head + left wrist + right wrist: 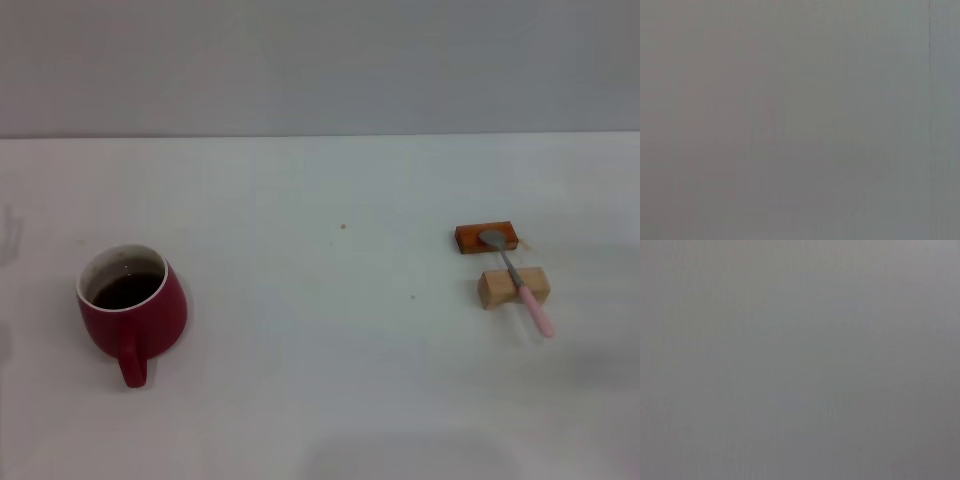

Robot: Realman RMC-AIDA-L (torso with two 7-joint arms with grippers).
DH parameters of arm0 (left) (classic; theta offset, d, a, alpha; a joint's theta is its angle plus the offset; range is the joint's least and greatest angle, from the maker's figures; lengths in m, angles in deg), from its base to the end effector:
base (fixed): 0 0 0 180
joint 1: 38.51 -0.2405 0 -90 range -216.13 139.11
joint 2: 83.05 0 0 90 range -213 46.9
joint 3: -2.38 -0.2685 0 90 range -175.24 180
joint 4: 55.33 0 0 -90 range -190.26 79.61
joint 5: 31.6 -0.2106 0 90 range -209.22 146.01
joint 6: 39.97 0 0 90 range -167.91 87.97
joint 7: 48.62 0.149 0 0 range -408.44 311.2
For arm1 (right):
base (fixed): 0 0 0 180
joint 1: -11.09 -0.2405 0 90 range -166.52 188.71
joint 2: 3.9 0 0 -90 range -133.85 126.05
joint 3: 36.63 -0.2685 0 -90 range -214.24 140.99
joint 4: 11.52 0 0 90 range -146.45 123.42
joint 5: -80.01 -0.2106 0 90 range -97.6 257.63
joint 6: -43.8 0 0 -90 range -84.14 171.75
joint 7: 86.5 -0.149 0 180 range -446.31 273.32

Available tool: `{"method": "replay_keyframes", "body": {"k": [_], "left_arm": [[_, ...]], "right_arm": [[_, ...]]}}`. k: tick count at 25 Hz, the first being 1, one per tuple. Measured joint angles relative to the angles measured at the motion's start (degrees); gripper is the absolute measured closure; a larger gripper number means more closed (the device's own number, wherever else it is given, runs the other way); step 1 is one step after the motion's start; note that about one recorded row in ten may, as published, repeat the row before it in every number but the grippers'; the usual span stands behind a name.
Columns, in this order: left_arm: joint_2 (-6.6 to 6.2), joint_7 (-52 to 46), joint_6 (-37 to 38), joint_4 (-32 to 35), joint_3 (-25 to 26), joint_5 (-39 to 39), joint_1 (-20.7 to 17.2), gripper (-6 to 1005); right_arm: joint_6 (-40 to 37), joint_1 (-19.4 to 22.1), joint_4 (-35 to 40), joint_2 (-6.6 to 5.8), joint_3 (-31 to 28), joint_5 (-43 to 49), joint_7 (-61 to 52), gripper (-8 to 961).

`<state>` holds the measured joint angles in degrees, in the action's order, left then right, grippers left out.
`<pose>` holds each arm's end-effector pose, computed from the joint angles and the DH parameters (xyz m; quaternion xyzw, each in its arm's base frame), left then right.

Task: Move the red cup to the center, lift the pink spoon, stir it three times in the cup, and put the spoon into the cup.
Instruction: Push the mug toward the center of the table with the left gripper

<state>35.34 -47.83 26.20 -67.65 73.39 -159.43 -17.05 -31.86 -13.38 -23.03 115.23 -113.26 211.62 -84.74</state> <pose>-0.3857 0.3310 0.0452 -0.5309 -0.2718 -0.2648 0.7578 0.3548 0.3421 0.0638 -0.5004 0.1957 0.3157 0.7821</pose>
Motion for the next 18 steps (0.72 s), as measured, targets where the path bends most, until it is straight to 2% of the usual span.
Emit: {"method": "replay_keyframes", "body": {"k": [18], "left_arm": [[0.09, 0.0, 0.0, -0.16, 0.0, -0.05, -0.19, 156]], "right_arm": [[0.26, -0.25, 0.0, 0.04, 0.0, -0.02, 0.0, 292]]}}
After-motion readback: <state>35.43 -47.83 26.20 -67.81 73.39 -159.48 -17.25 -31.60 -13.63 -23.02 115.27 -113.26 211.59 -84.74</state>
